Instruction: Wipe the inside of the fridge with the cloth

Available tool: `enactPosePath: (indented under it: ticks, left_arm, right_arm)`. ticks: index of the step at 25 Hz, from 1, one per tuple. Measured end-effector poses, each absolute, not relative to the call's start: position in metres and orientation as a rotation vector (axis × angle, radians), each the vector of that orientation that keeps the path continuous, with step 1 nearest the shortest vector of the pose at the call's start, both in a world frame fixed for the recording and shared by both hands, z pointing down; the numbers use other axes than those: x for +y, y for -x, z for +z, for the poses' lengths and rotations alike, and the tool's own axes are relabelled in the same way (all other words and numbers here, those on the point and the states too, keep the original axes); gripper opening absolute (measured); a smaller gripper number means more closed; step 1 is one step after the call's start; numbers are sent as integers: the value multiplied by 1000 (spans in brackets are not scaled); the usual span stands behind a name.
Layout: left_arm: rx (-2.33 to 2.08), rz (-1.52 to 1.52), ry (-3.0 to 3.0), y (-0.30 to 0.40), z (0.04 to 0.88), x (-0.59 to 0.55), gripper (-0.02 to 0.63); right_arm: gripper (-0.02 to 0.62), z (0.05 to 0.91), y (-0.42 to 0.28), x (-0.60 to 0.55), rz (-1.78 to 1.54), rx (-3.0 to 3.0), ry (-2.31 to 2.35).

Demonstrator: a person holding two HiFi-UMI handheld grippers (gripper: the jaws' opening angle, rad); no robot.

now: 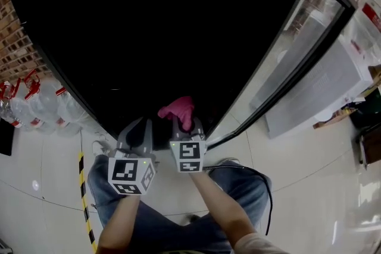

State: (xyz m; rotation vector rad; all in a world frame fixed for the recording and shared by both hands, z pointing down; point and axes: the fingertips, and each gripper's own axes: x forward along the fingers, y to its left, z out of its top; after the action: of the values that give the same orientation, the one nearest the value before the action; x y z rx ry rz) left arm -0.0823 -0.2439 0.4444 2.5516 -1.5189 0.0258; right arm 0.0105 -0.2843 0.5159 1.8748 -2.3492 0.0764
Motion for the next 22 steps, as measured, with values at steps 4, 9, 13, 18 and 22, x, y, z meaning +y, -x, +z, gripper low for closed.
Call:
enactPosePath:
  ticks: [4, 9, 13, 18, 22]
  left_arm:
    - [-1584, 72, -2511, 78, 445, -235, -11]
    - [-1628, -18, -2455, 68, 426, -219, -11]
    - [-1670, -46, -2444, 57, 390, -197, -11]
    - [-1728, -139, -2486, 36, 332, -176, -11]
    - [-1753, -141, -2494, 14, 301, -164, -11]
  right_arm:
    - [25, 481, -5, -255, 50, -2486, -1795]
    - [25, 420, -5, -217, -37, -2643, -1679]
    - [25, 367, -16, -185, -91, -2745, -1572]
    - [25, 296, -31, -164, -152, -2880, -1415]
    - [25, 212, -58, -155, -283, -3001, -1345]
